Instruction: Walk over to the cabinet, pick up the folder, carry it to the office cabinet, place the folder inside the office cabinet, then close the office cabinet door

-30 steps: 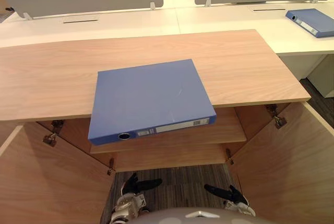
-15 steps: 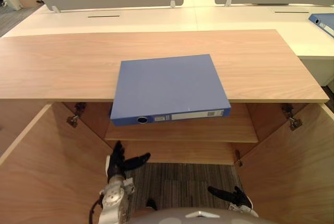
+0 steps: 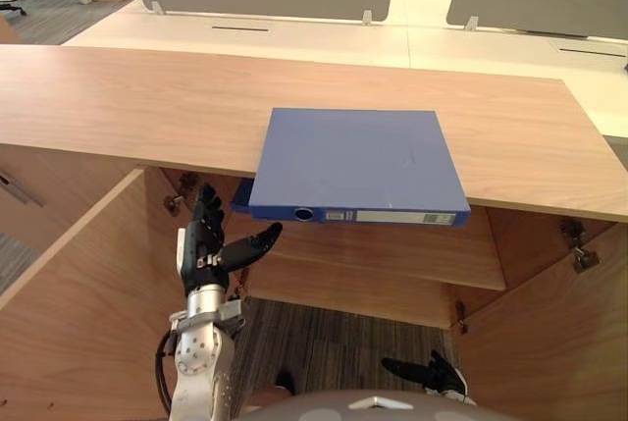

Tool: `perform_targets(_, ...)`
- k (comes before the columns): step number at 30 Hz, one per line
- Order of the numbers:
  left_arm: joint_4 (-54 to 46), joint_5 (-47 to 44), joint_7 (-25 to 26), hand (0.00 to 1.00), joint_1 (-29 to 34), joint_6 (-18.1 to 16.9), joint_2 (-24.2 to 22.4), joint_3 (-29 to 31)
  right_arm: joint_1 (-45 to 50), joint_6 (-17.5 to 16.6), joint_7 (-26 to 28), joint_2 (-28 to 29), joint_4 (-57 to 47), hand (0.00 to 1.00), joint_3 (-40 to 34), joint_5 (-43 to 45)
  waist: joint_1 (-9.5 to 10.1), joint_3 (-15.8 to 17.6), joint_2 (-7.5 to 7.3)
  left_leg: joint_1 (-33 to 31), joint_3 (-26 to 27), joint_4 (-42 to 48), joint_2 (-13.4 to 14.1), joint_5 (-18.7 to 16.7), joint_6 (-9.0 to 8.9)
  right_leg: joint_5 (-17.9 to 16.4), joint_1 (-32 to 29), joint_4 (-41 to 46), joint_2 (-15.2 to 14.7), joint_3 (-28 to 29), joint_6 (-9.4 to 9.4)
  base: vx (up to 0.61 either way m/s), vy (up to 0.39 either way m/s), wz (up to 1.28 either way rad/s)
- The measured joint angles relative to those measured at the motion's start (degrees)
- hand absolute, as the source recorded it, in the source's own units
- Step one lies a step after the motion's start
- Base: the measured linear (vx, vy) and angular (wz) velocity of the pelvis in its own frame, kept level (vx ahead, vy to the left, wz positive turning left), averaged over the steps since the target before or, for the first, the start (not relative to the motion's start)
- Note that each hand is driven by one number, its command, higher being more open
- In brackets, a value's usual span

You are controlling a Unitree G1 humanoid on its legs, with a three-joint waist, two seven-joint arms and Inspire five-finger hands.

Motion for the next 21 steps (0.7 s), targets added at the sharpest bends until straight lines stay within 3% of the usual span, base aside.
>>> perform_targets(9,-10.58,0.14,-0.27,1.0,2.04,-0.67,0.65,0.4,0.97,0.02,0.29,-0.34,-1.65,1.0,0.06,-2.18,0.13,-0.84,1.44,0.87,-1.1,-0.3,0.02,-0.68,0.08,0.53,1.16,0.22,0.13,0.5,0.52,-0.05,0.01,0.05)
perform_targets(16,-13.44,3.86,-2.42,1.0,1.5,-1.48,7.65,-2.08,1.08,0.1,1.36,-2.17,-0.31,1.0,0.18,-2.18,-0.26,-2.05,3.31,0.92,-1.3,-0.35,0.07,-0.06,-0.4,0.11,1.89,-1.8,0.81,2.56,-0.28,-0.07,-0.018,-0.01)
perform_targets(21,-13.43,7.0,-3.53,1.0,1.5,-1.48,12.09,-3.58,0.13,0.1,1.54,-3.21,2.3,1.0,0.13,-2.15,-0.42,-2.81,3.4,1.09,-1.27,-0.34,0.58,0.85,-0.61,0.38,1.92,-2.14,1.59,2.82,-0.91,-0.03,-0.02,-0.02)
